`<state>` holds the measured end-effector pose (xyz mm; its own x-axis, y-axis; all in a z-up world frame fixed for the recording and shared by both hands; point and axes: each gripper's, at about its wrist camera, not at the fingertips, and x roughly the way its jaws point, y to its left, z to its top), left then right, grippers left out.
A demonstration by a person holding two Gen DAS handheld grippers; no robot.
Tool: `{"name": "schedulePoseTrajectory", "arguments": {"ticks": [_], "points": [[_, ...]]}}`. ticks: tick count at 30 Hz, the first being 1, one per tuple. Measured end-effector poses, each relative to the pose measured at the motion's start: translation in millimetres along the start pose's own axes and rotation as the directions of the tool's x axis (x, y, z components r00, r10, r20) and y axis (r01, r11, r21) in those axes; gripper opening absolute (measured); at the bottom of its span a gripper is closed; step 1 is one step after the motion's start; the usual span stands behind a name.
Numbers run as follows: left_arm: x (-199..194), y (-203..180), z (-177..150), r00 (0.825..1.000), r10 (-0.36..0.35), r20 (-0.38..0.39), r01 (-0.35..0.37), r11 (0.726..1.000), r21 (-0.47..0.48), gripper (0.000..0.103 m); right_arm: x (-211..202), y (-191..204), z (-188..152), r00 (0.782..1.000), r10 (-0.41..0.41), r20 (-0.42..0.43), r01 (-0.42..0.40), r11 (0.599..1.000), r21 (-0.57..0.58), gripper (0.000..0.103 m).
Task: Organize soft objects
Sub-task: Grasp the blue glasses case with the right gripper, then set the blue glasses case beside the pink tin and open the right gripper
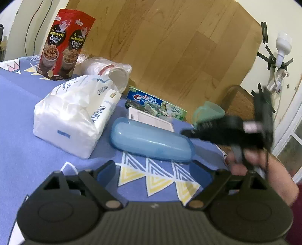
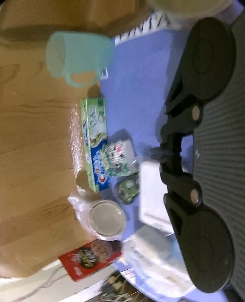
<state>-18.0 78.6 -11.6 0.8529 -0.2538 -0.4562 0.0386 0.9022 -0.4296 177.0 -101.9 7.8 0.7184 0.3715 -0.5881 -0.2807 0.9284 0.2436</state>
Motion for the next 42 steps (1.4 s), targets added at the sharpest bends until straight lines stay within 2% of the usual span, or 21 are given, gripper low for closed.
{"name": "schedulePoseTrajectory", "arguments": {"ticks": [4, 8, 9, 10, 11, 12, 14, 16, 17, 20, 23, 24, 25, 26, 27, 28, 30, 33, 36, 39, 42], "points": [[-1, -4, -1, 1.0, 0.023, 0.004, -0.023, 1.0, 0.019, 0.091, -18, 11, -18, 0.999, -0.043, 0.014, 0.044, 0.987, -0.153, 0.005], [-8, -3, -1, 0.999, 0.016, 0.05, -0.017, 1.0, 0.02, 0.094, -27, 10, -7, 0.999, 0.034, 0.019, -0.032, 0.994, -0.109, 0.014], [-11, -2, -1, 0.998, 0.015, 0.069, -0.016, 1.0, 0.013, 0.095, -31, 11, -4, 0.997, 0.065, 0.032, -0.062, 0.993, -0.098, 0.029], [-14, -1, -1, 0.996, 0.023, 0.085, -0.023, 1.0, 0.004, 0.097, -34, 12, -1, 0.995, 0.09, 0.041, -0.086, 0.992, -0.096, 0.054], [-15, 0, -1, 0.995, 0.032, 0.096, -0.032, 0.999, -0.005, 0.097, -34, 16, 1, 0.993, 0.109, 0.051, -0.104, 0.989, -0.102, 0.062], [-16, 1, -1, 0.994, 0.039, 0.099, -0.038, 0.999, -0.013, 0.097, -33, 21, 3, 0.992, 0.114, 0.06, -0.107, 0.988, -0.115, 0.064], [-15, 3, 0, 0.994, 0.048, 0.098, -0.046, 0.999, -0.025, 0.097, -22, 34, 4, 0.993, 0.112, 0.038, -0.105, 0.983, -0.15, 0.064], [-15, 4, 1, 0.994, 0.049, 0.098, -0.046, 0.999, -0.028, 0.097, -8, 39, 0, 0.993, 0.111, -0.036, -0.115, 0.981, -0.154, 0.056], [-16, 4, 1, 0.994, 0.048, 0.101, -0.045, 0.999, -0.03, 0.097, -10, 36, -1, 0.99, 0.135, -0.033, -0.138, 0.981, -0.134, 0.055], [-17, 5, 2, 0.994, 0.041, 0.105, -0.037, 0.999, -0.038, 0.097, -32, 34, -11, 0.984, 0.151, -0.094, -0.163, 0.977, -0.136, 0.047], [-18, 9, 2, 0.994, 0.024, 0.103, -0.018, 0.998, -0.058, 0.097, -67, 29, -41, 0.96, 0.237, -0.152, -0.262, 0.949, -0.173, 0.047], [-18, 10, 3, 0.995, 0.018, 0.101, -0.011, 0.998, -0.066, 0.097, -78, 31, -52, 0.964, 0.228, -0.136, -0.254, 0.942, -0.22, 0.048], [-17, 12, 3, 0.995, 0.014, 0.099, -0.007, 0.997, -0.074, 0.097, -86, 34, -61, 0.972, 0.206, -0.112, -0.229, 0.935, -0.271, 0.056], [-17, 12, 4, 0.995, 0.013, 0.096, -0.005, 0.997, -0.08, 0.097, -92, 42, -70, 0.984, 0.164, -0.076, -0.18, 0.924, -0.338, 0.062], [-16, 13, 4, 0.996, 0.014, 0.092, -0.006, 0.996, -0.084, 0.097, -95, 49, -78, 0.993, 0.117, -0.028, -0.119, 0.905, -0.409, 0.074], [-15, 13, 4, 0.996, 0.016, 0.088, -0.008, 0.996, -0.086, 0.097, -96, 57, -84, 0.996, 0.092, 0.011, -0.077, 0.884, -0.461, 0.08], [-15, 13, 4, 0.996, 0.023, 0.085, -0.016, 0.996, -0.087, 0.097, -87, 70, -86, 0.995, 0.093, 0.022, -0.07, 0.865, -0.497, 0.081], [-16, 12, 3, 0.995, 0.041, 0.093, -0.033, 0.996, -0.081, 0.097, -63, 85, -81, 0.995, 0.102, 0.013, -0.082, 0.87, -0.486, 0.082], [-14, 9, 3, 0.995, 0.06, 0.081, -0.055, 0.996, -0.064, 0.097, -41, 85, -75, 0.997, 0.077, 0.012, -0.064, 0.896, -0.439, 0.081], [-8, 6, 4, 0.995, 0.082, 0.053, -0.08, 0.996, -0.041, 0.097, -33, 76, -74, 0.995, 0.098, -0.018, -0.097, 0.929, -0.356, 0.056], [2, 2, 5, 0.996, 0.094, -0.006, -0.095, 0.995, -0.017, 0.1, -50, 59, -79, 0.996, 0.087, -0.017, -0.088, 0.946, -0.311, 0.056]]}}
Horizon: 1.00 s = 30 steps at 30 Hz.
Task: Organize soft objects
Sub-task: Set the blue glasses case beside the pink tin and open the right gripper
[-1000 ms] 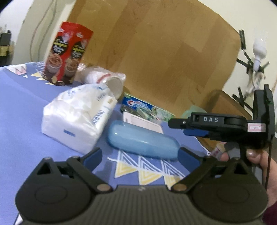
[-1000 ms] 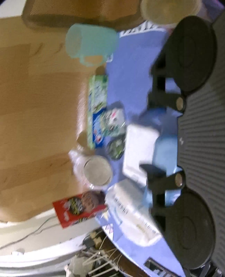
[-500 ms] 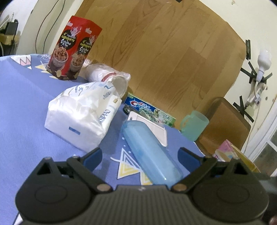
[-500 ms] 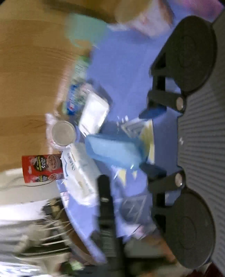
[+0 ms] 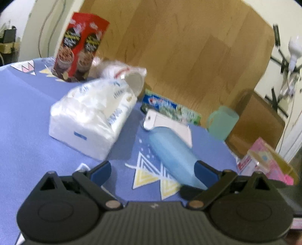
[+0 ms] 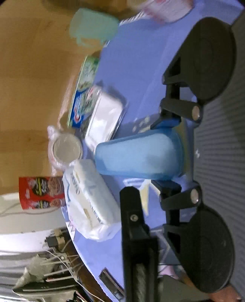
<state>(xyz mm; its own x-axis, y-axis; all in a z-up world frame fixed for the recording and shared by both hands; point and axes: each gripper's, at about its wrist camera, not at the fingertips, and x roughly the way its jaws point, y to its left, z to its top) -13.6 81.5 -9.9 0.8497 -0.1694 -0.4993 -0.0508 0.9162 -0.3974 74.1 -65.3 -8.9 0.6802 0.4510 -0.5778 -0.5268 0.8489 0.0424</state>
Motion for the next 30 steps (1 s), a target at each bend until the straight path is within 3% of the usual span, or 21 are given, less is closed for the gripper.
{"name": "schedulePoseTrajectory", "arguments": {"ticks": [4, 10, 12, 19, 30], "points": [[7, -16, -3, 0.998, 0.058, -0.025, -0.055, 0.994, 0.093, 0.102, -37, -10, -30, 1.0, -0.024, 0.011, 0.024, 0.999, 0.026, 0.056], [14, -34, -9, 0.989, 0.137, -0.048, -0.125, 0.972, 0.198, 0.102, -89, -9, -78, 0.989, -0.14, 0.049, 0.139, 0.99, 0.023, 0.056], [14, -37, -10, 0.987, 0.153, -0.05, -0.14, 0.967, 0.214, 0.102, -93, -12, -87, 0.985, -0.154, 0.071, 0.152, 0.987, 0.044, 0.062], [16, -44, -13, 0.98, 0.191, -0.053, -0.172, 0.953, 0.248, 0.102, -93, -15, -92, 0.98, -0.167, 0.105, 0.16, 0.984, 0.072, 0.078], [20, -49, -14, 0.974, 0.219, -0.057, -0.195, 0.94, 0.28, 0.103, -101, -18, -98, 0.979, -0.154, 0.132, 0.14, 0.984, 0.109, 0.08]]}}
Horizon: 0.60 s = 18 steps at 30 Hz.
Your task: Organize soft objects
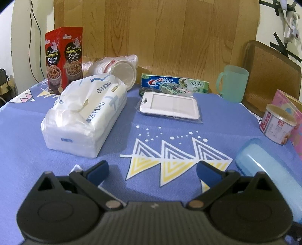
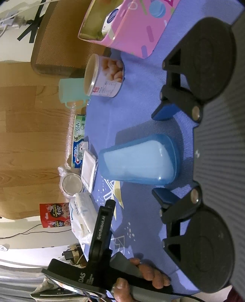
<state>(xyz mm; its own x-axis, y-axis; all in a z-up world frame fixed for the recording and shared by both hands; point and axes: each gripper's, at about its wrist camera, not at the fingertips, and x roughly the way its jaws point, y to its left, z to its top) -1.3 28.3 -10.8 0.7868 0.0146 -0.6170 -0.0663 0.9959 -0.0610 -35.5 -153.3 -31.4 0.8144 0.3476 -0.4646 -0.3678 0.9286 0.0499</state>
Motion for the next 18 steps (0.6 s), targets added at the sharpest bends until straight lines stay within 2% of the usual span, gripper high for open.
{"name": "schedulePoseTrajectory", "arguments": {"ticks": [18], "points": [[1.3, -1.7, 0.7, 1.0, 0.003, -0.005, -0.003, 1.0, 0.02, 0.103, -3.4, -3.5, -0.9, 1.0, 0.009, 0.014, -0.01, 1.0, 0.026, 0.08]]}}
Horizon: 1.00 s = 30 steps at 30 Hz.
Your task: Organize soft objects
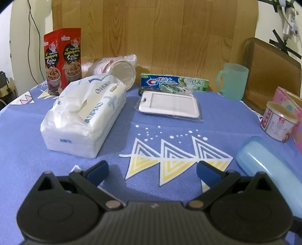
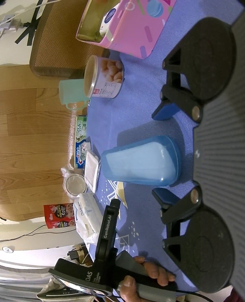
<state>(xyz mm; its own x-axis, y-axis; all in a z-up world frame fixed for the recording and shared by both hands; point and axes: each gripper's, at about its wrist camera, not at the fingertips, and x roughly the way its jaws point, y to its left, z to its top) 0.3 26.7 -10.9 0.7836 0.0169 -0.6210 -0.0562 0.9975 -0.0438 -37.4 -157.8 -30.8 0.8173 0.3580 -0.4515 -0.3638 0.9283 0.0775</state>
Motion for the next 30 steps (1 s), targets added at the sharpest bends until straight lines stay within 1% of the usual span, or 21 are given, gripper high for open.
{"name": "schedulePoseTrajectory", "arguments": {"ticks": [30], "points": [[-0.3, -0.8, -0.3, 1.0, 0.004, -0.001, -0.004, 1.0, 0.002, 0.103, -1.4, 0.1, -0.2, 1.0, 0.003, 0.001, -0.003, 1.0, 0.003, 0.08]]}}
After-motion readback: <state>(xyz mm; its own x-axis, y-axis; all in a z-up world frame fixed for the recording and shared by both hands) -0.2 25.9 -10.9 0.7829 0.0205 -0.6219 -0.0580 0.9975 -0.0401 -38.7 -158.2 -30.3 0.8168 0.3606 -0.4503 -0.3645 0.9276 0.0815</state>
